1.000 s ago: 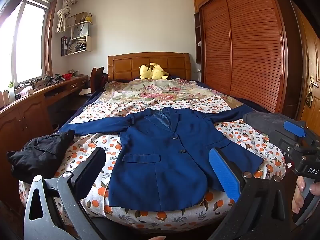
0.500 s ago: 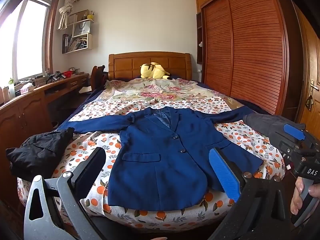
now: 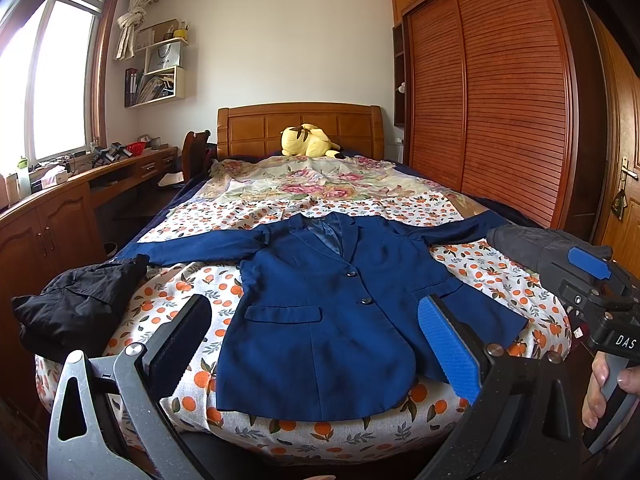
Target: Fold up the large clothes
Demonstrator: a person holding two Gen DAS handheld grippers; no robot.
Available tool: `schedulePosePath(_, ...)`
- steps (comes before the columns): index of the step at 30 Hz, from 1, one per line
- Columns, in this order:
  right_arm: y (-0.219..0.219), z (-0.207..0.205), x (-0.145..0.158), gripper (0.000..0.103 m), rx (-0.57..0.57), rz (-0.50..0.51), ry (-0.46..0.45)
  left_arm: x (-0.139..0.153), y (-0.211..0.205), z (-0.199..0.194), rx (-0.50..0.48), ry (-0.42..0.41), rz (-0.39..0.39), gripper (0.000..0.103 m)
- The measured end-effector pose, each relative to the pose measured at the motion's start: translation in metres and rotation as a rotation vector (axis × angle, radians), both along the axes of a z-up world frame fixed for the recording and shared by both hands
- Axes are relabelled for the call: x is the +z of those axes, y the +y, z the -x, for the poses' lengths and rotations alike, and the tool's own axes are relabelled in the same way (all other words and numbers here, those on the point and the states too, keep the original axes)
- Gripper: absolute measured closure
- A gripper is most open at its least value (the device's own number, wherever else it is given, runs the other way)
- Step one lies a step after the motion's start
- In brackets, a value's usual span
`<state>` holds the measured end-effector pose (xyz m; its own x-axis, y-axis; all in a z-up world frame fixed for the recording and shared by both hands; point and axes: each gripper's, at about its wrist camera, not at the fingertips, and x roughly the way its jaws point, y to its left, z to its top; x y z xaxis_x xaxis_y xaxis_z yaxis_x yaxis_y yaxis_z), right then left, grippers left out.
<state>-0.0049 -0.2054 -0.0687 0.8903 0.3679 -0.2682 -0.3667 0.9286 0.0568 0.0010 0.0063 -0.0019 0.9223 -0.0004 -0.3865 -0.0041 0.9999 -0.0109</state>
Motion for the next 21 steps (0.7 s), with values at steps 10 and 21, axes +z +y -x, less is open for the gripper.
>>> schedulePosePath(10,-0.0004,-0.0001,-0.0001,0.0,0.001,-0.001,-0.002,0.0,-0.0003,-0.0005,0.001,0.0,0.001,0.0)
schedulePosePath(21,0.0007,0.0004,-0.0016,0.0,0.001,-0.001,0.002,-0.0009,-0.0003,-0.0015,0.0,0.002,0.0,0.0)
